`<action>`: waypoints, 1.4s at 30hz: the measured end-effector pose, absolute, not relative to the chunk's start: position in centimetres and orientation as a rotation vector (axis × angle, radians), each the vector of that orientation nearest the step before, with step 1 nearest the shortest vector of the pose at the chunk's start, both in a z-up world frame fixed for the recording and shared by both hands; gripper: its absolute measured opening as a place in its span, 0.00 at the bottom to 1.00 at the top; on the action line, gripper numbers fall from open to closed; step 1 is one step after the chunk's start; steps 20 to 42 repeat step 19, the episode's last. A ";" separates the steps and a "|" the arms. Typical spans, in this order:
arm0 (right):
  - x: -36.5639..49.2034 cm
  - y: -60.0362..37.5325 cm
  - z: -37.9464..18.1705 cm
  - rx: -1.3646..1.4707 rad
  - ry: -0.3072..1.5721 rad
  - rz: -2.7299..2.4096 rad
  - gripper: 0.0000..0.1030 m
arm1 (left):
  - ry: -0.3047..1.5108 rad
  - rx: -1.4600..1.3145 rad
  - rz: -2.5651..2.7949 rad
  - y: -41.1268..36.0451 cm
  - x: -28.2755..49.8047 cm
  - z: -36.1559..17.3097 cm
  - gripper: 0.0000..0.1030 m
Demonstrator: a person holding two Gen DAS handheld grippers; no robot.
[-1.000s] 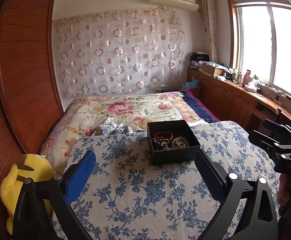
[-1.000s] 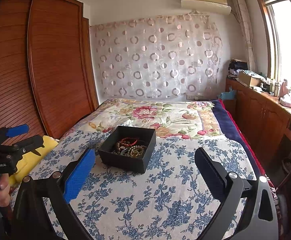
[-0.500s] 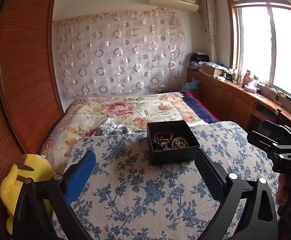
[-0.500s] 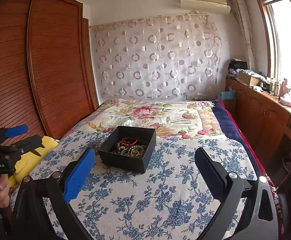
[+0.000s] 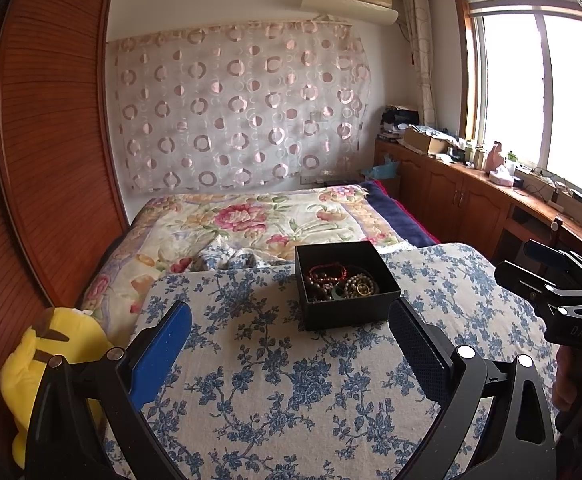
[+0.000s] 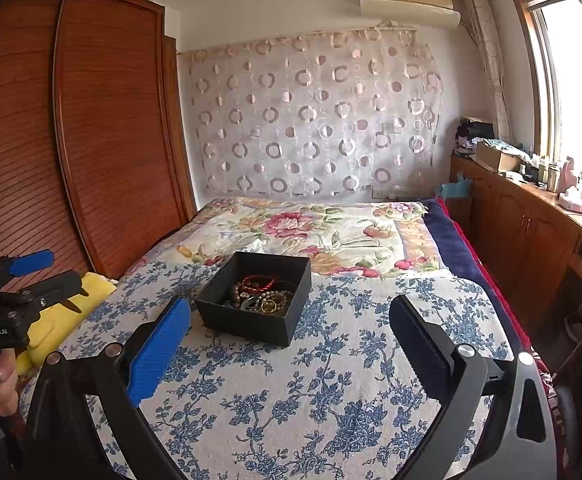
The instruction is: Organize jewelry
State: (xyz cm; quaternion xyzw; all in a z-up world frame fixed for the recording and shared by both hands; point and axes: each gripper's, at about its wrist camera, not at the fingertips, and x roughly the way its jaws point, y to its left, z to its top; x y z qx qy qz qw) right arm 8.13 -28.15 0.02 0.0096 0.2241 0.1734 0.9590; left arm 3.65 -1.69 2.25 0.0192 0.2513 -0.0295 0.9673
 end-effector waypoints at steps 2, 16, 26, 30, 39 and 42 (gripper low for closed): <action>8.1 -28.2 0.0 0.019 0.453 0.351 0.97 | 0.508 0.039 -0.059 -1.7 3.6 2.3 0.92; 8.1 -28.2 0.0 0.020 0.454 0.351 0.97 | 0.507 0.037 -0.059 -1.6 3.5 2.4 0.92; 8.1 -28.2 -0.1 0.020 0.453 0.351 0.97 | 0.506 0.037 -0.060 -1.5 3.5 2.5 0.92; 8.1 -28.2 -0.1 0.020 0.453 0.351 0.97 | 0.506 0.037 -0.060 -1.5 3.5 2.5 0.92; 8.1 -28.2 -0.1 0.020 0.453 0.351 0.97 | 0.506 0.037 -0.060 -1.5 3.5 2.5 0.92; 8.1 -28.2 -0.1 0.020 0.453 0.351 0.97 | 0.506 0.037 -0.060 -1.5 3.5 2.5 0.92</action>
